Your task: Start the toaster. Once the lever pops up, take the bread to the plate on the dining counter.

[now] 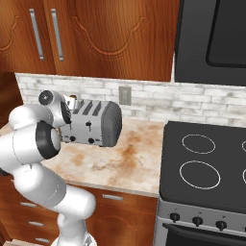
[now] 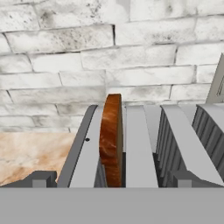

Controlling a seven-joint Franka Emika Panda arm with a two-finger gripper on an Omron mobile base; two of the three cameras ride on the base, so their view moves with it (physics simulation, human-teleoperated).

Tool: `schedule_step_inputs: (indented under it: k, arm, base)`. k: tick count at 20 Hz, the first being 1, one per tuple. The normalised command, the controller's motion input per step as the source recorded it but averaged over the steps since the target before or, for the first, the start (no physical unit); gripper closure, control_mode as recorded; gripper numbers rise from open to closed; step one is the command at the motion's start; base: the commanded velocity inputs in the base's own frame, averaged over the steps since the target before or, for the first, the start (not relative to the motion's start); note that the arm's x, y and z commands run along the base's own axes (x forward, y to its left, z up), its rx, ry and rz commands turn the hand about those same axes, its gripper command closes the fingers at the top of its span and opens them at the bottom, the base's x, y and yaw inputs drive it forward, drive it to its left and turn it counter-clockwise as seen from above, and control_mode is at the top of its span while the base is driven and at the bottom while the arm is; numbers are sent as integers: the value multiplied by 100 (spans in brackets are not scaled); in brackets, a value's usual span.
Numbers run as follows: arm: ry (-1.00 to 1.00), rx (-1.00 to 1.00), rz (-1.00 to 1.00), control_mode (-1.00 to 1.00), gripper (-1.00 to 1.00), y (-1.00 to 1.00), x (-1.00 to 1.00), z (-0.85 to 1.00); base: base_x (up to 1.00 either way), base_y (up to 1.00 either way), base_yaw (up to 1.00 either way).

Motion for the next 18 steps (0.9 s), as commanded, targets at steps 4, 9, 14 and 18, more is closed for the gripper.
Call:
schedule_step_inputs:
  k: [4, 9, 14, 18]
  arm:
    - [-1, 0, 0, -100, -100, 0, 10, 0]
    - [0, 0, 0, -100, -100, 7, 14, 0]
    - [0, 0, 0, -100, -100, 10, 15, 0]
    - [0, 0, 0, -100, -100, 4, 8, 0]
  base:
    - [0, 0, 0]
    - [0, 0, 0]
    - [0, 0, 0]
    - [0, 0, 0]
